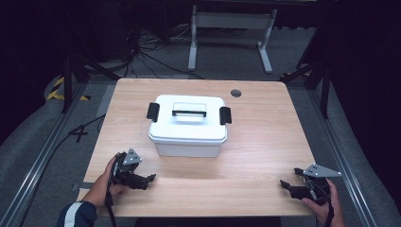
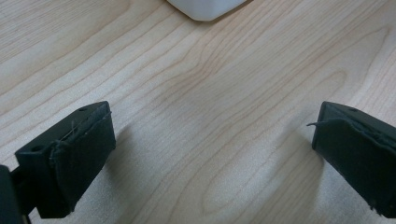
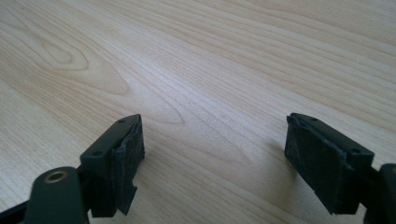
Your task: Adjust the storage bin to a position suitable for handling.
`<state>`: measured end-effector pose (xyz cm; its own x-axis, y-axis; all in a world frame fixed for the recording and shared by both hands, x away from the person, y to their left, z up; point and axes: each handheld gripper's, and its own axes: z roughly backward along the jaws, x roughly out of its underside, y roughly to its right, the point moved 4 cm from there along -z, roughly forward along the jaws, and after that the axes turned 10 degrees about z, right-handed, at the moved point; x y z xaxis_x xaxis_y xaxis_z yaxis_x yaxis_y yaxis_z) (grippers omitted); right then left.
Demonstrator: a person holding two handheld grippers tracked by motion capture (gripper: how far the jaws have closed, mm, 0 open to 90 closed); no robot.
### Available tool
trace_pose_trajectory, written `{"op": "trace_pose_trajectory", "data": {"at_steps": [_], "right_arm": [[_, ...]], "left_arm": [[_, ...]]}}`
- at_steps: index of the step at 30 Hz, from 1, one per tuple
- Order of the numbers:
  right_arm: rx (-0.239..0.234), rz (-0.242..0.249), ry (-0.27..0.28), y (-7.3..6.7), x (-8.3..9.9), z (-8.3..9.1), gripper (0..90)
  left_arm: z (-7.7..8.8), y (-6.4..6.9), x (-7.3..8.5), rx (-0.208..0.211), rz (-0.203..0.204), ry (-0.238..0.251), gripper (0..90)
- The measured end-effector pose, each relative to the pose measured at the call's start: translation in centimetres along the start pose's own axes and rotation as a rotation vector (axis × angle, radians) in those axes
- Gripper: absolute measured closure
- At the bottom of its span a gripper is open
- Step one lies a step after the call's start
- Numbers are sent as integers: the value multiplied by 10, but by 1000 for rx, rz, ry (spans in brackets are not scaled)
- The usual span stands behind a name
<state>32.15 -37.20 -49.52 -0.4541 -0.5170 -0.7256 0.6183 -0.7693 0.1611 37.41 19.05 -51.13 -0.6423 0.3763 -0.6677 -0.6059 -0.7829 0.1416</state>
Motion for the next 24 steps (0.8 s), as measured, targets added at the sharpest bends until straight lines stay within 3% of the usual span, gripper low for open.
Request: {"op": "trace_pose_trajectory", "data": {"at_steps": [6, 9, 11, 15, 16, 18, 20, 24], "right_arm": [[0, -2, 0, -1, -1, -1, 200], [-22, 13, -34, 1, -3, 0, 202], [-51, 46, -70, 3, -6, 0, 200], [-89, 171, -133, 2, -17, 0, 210], [-101, 202, -120, 1, -24, 1, 228], [-116, 212, -91, 1, -35, 3, 241], [-124, 219, -80, 1, -41, 4, 248], [-126, 283, -76, 3, -69, 5, 288]], "left_arm": [[1, 0, 0, -15, -4, 9, 1], [2, 2, 3, -17, 8, 11, 6], [4, 4, 6, 20, -31, 9, 8], [4, 3, 5, 21, -52, 9, 5], [3, 3, 5, 28, -46, 8, 5], [3, 3, 5, 32, -47, 7, 6], [3, 3, 5, 32, -45, 7, 6], [3, 3, 5, 30, -44, 8, 5]]}}
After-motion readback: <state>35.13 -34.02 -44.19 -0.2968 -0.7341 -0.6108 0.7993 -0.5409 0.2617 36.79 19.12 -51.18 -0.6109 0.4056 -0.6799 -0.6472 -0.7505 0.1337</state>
